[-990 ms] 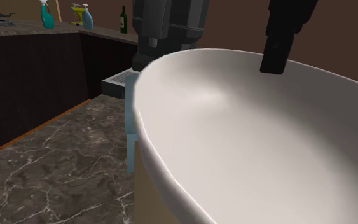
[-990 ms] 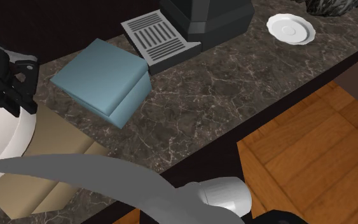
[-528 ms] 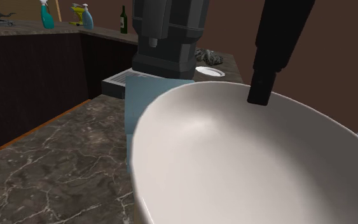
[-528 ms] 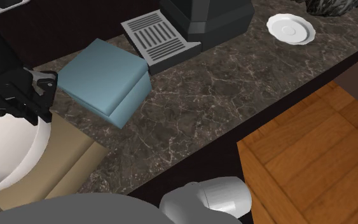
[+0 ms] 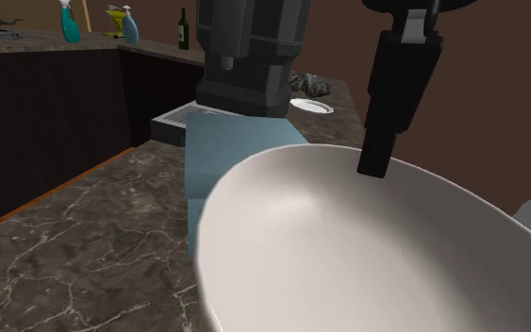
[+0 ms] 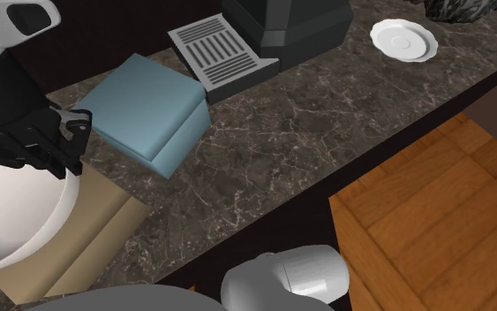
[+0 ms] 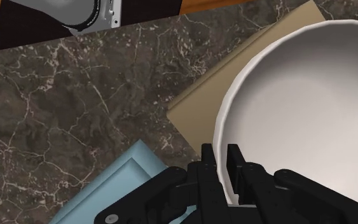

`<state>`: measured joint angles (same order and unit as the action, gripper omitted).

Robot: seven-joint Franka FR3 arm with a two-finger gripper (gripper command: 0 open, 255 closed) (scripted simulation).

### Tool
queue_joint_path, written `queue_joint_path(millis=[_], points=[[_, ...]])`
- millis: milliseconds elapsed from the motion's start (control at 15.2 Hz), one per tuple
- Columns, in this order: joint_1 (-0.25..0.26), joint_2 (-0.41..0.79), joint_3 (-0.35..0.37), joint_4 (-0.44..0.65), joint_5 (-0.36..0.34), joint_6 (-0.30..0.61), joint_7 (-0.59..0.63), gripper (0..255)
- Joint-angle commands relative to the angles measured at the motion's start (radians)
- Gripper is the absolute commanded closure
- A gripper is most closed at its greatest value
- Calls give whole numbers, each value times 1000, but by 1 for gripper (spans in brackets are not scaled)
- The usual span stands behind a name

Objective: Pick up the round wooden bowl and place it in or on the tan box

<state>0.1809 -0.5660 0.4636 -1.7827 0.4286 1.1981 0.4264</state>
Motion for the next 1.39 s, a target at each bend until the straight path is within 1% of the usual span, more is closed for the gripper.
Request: queue_joint_path(millis=[0, 132, 198, 528, 792, 1320], points=[[0, 0, 0, 0, 0, 0, 0, 255], [0, 0, 0, 0, 0, 0, 0, 255], [0, 0, 0, 0, 0, 0, 0, 0], [0, 0, 0, 0, 0, 0, 0, 0], [-16, 101, -3, 210, -23, -111, 39, 0], [-16, 101, -3, 210, -23, -111, 39, 0]])
